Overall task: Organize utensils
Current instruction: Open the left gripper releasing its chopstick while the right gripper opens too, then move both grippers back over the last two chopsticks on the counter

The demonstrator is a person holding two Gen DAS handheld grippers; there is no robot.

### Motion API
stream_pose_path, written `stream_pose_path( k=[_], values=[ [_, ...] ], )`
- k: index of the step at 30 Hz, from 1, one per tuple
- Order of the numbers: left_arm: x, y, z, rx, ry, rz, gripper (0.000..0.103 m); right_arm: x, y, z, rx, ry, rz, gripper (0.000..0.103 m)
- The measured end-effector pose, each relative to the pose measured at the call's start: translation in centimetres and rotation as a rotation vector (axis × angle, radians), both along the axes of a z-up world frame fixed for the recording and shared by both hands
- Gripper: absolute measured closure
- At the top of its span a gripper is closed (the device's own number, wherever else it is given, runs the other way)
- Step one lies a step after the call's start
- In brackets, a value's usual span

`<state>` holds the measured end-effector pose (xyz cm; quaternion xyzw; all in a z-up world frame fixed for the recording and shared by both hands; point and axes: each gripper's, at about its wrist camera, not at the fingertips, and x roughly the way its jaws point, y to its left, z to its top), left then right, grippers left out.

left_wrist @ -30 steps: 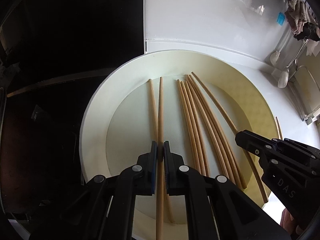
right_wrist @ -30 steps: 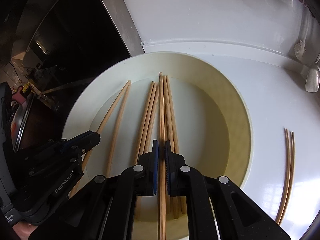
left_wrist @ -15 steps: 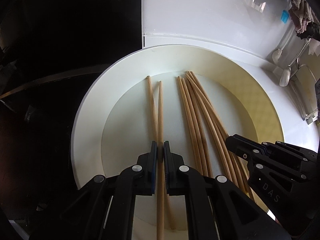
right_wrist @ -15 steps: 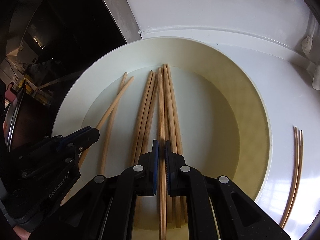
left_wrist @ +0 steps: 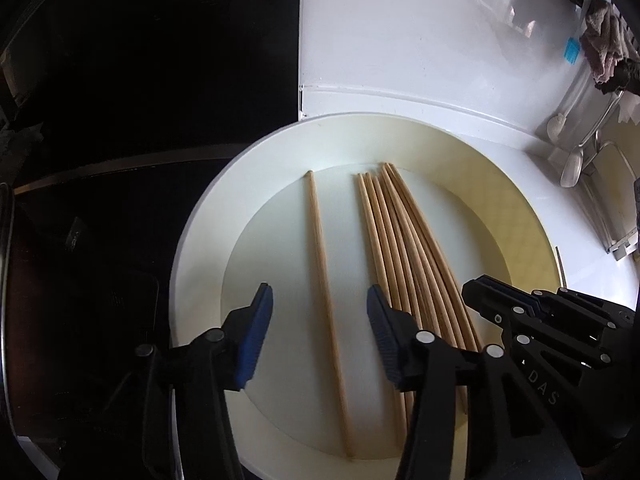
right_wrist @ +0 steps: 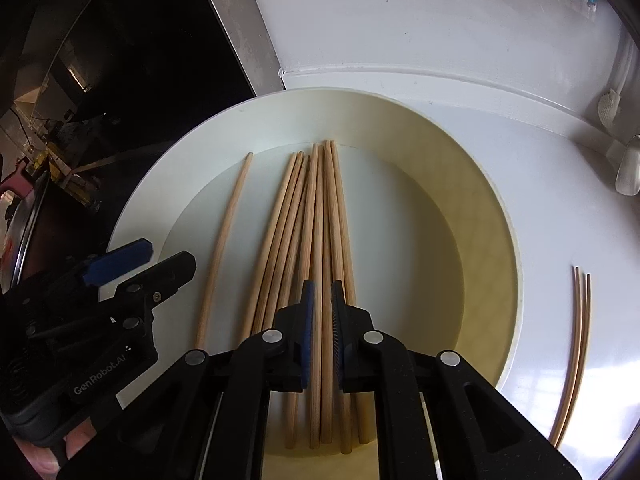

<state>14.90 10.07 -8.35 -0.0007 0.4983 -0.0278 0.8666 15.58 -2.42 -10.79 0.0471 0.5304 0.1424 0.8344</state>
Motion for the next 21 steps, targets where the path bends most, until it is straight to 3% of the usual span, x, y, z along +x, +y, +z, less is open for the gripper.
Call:
stream_pose_path(
  k=[10,16,19,21],
  values=[
    [-1.3,0.4,1.8,0.001,-0.043,0.014,0.029,-2.0,-1.7,1.6,0.024,-0.029,-0.025,0.076],
    [-3.1,0.0,2.7,-0.007,-0.057,0.015,0.025,-3.9,-2.3,2.4,0.026,-0.045,-0.027,0.067],
    [-4.2,-0.2,3.1,-0.010,-0.065,0.024,0.020,-5.3,-3.2,2.7,0.028,-0.051,-0.036,0.057],
    [-5.0,-0.4,3.4,-0.018,-0.070,0.031,0.019,-6.1,-3.9,2.9,0.036,-0.052,-0.043,0.057]
  ],
)
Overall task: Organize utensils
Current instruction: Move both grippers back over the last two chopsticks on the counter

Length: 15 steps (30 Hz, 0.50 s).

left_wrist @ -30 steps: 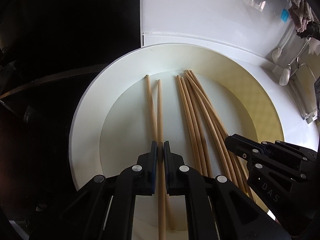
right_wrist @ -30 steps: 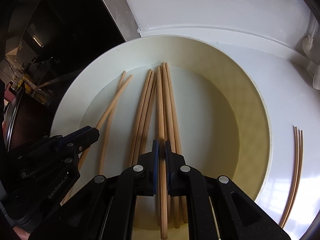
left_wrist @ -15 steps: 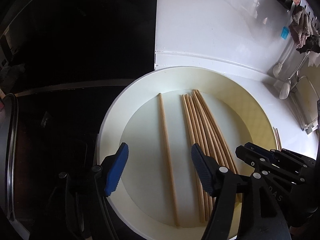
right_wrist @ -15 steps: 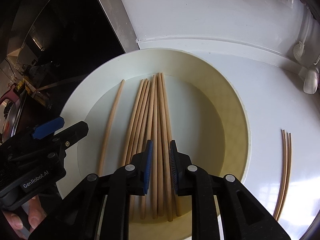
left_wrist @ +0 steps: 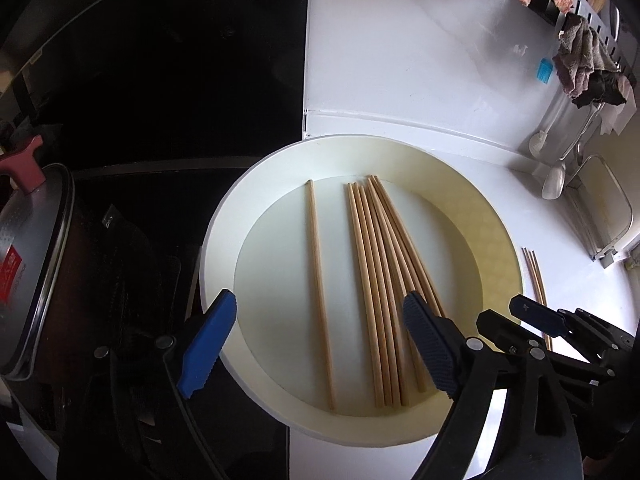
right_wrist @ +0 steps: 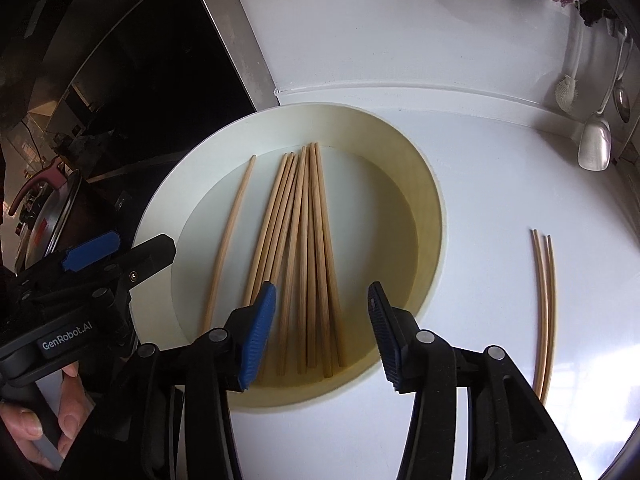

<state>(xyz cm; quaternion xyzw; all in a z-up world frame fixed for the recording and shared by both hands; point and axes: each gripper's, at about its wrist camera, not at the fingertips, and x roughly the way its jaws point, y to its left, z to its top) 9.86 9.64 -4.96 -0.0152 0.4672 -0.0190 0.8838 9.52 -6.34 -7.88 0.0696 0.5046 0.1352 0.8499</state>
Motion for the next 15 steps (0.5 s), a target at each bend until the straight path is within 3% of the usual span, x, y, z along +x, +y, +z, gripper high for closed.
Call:
stream_pose_path(
  k=[15],
  values=[
    [-4.8,-6.1,1.5,-0.003,-0.018,-0.033,0.019,-5.5,-8.7,1.3,0.016,-0.018,-0.090,0.049]
  ],
)
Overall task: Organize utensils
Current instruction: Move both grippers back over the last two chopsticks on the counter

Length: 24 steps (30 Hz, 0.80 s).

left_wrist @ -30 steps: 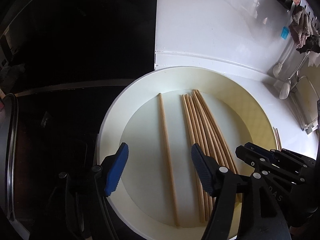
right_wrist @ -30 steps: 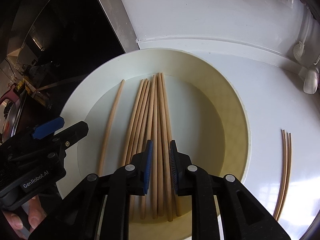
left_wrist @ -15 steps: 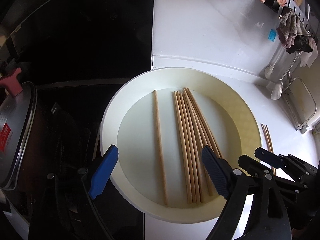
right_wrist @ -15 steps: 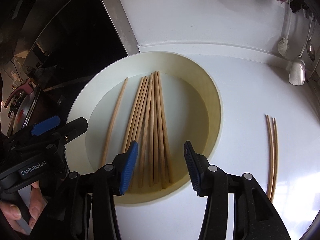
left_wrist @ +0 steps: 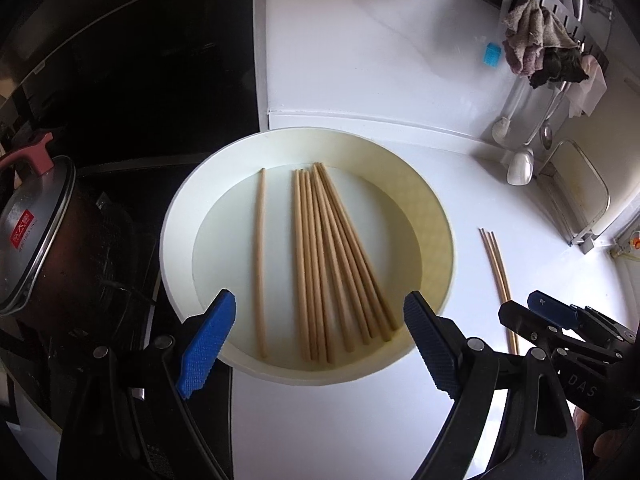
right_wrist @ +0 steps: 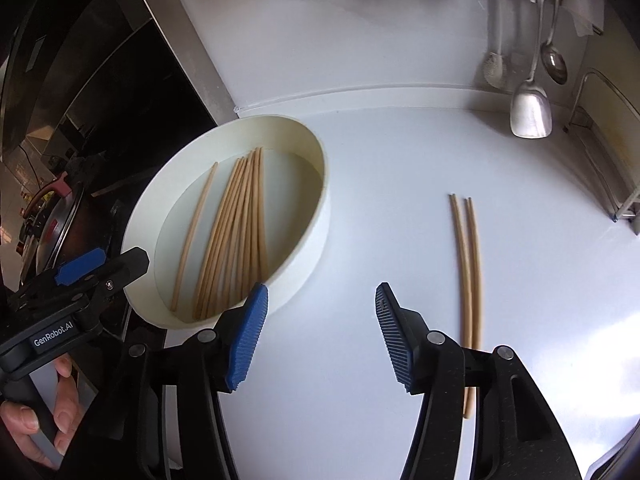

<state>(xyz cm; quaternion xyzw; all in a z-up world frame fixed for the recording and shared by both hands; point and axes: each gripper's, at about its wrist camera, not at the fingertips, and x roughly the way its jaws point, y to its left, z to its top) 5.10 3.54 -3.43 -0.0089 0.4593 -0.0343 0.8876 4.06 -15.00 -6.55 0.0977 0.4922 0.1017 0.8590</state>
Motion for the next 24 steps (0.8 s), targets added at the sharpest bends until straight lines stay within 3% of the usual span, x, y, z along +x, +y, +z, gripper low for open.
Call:
stream_pose_path(
  k=[14,24],
  values=[
    [-3.6,-8.4,-0.3,-0.004,0.005,-0.074,0.016,-5.4,-11.3,-1.0,-0.029,0.005,-0.142,0.047],
    [-5.3,-12.8,-2.8,-0.004,0.056,-0.081,0.015,-7.6,-15.3,-3.5,-0.079,0.028,-0.135,0.047]
  ],
)
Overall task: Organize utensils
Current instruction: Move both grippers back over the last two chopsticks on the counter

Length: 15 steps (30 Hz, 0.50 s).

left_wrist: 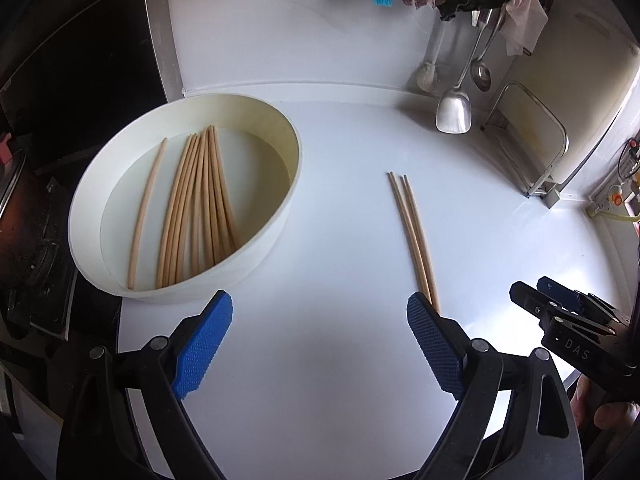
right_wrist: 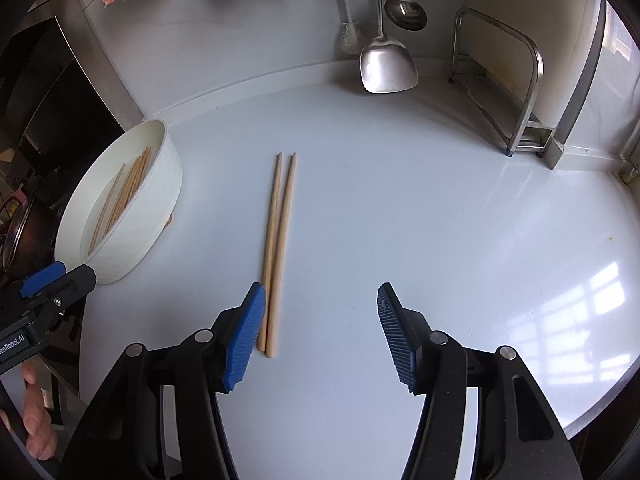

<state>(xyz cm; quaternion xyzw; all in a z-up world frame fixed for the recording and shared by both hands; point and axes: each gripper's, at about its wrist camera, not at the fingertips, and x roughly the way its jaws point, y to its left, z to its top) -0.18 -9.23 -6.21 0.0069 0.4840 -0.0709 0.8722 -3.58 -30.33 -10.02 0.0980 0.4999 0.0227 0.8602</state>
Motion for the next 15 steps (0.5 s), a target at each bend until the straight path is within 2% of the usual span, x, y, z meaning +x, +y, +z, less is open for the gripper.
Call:
stream_pose_path(
  k=[8,15],
  values=[
    [-0.8,-0.8,-0.5,0.027,-0.002,0.021,0.013,1.2,0.3,-2.0,0.008,-0.007,0.043,0.047],
    [-0.7,-0.3,-0.9,0.020,0.009,0.038,0.012,3.3,1.7,-3.7,-0.021,-0.022,0.076,0.047]
  ],
)
